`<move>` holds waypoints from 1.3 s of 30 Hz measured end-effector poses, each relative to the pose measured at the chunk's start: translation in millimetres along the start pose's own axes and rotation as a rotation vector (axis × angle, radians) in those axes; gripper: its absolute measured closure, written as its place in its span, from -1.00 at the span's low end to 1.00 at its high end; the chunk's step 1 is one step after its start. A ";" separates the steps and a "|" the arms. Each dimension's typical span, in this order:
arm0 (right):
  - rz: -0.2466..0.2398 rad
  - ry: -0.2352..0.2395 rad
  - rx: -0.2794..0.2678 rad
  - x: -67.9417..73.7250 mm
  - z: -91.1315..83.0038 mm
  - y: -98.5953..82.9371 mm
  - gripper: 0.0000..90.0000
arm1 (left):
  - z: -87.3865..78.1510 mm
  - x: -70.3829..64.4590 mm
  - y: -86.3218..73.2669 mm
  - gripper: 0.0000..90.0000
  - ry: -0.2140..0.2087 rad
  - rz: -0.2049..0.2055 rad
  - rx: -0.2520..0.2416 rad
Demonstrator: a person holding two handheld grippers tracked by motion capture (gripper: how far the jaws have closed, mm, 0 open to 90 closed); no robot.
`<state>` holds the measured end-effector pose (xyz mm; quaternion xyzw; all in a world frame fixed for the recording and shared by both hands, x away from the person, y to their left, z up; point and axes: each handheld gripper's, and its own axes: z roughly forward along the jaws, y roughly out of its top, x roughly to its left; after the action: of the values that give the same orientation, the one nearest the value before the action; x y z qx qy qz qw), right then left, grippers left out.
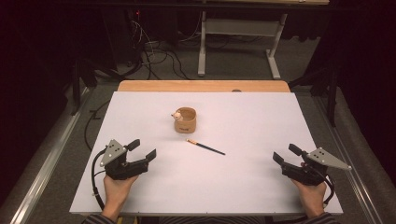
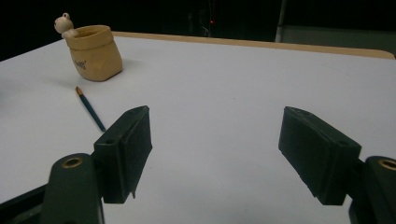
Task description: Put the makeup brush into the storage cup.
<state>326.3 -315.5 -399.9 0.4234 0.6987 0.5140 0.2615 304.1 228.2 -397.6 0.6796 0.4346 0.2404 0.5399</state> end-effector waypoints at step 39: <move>-0.038 0.041 -0.016 17.8 9.6 12.7 -0.38 | 0.9 -1.5 -0.4 -0.45 -0.002 0.003 0.005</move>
<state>329.0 -294.0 -390.0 0.3974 0.7077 0.5229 0.2603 303.9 226.5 -398.1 0.6817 0.4336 0.2395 0.5384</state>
